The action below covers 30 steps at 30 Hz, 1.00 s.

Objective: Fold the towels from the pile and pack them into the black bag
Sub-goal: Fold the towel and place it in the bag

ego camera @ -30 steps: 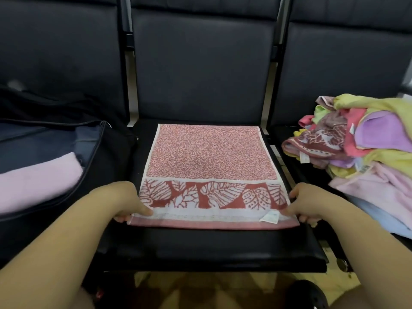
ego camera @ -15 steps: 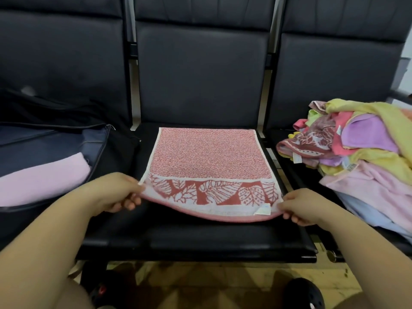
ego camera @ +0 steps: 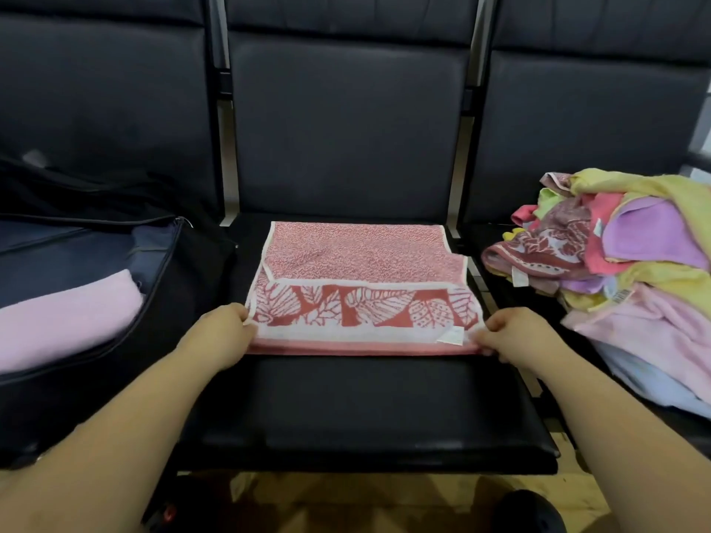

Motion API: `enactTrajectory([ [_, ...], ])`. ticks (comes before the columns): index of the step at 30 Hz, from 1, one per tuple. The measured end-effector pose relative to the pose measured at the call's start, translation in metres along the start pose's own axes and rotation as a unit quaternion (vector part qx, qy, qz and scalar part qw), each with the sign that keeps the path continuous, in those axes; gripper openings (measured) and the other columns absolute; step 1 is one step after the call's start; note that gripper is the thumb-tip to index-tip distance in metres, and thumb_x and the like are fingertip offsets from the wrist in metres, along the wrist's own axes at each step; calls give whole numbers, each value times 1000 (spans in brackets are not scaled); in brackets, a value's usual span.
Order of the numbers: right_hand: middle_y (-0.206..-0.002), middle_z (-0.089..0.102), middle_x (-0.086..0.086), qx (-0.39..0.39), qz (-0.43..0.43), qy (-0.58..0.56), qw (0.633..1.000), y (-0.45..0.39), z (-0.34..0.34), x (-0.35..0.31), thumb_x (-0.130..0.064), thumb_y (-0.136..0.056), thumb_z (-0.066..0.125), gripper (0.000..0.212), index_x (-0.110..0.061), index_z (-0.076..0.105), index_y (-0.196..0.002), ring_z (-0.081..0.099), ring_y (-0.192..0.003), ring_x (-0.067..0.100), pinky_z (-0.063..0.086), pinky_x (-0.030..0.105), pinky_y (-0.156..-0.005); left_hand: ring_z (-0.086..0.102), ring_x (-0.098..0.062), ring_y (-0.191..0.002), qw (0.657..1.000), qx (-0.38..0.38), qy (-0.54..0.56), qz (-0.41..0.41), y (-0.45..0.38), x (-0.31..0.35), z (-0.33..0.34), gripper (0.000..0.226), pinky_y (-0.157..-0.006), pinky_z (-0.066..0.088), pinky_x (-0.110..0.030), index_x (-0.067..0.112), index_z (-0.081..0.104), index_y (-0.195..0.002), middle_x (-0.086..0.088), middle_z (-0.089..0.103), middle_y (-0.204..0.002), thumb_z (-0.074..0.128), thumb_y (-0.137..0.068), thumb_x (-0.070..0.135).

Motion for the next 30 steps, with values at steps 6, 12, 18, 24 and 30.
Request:
enactTrajectory([
  [6, -85, 64, 11, -23, 64, 46, 997, -4, 8, 0, -30, -77, 76, 32, -5, 61, -91, 63, -73, 25, 54, 33, -61, 57, -30, -102, 994, 6, -89, -64, -7, -4, -5, 33, -79, 42, -34, 10, 49, -113, -13, 58, -115, 56, -92, 34],
  [12, -73, 55, 10, -52, 90, 37, 994, -5, 9, -2, -32, -77, 77, 39, 0, 61, -94, 49, -60, 22, 37, 25, -51, 53, -26, -89, 985, -43, -142, -87, -9, -1, -2, 35, -79, 40, -31, 7, 58, -101, -3, 51, -83, 49, -96, 41],
  [18, -71, 65, 10, -27, 61, -93, 993, -3, 7, -7, -17, -83, 72, 24, -8, 51, -77, 58, -59, 18, 47, 26, -52, 61, -22, -69, 991, -33, -108, -71, -13, -3, 0, 38, -70, 46, -29, 10, 47, -75, -4, 60, -70, 44, -98, 40],
  [24, -67, 61, 11, -30, 53, -263, 963, 7, 3, -6, -11, -86, 69, 20, -5, 50, -90, 57, -48, 14, 49, 21, -43, 57, -16, -45, 987, -29, 147, -60, -1, -2, -4, 31, -38, 38, -21, 7, 48, -84, -9, 66, -71, 46, -99, 34],
  [30, -62, 61, 9, -36, 42, -350, 935, 25, -7, -4, -16, -89, 66, 32, -13, 49, -116, 52, -45, 12, 45, 21, -41, 53, -11, -40, 949, 14, 315, -22, 17, -5, -23, 24, -38, 40, -21, 8, 53, -82, -7, 61, -56, 64, -91, 27],
])
Point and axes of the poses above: each hand's wrist, its own y-axis away from the middle knuckle, its own z-axis out of the palm, x = y × z, the point moved 7 cm from there along -y, towards the middle knuckle
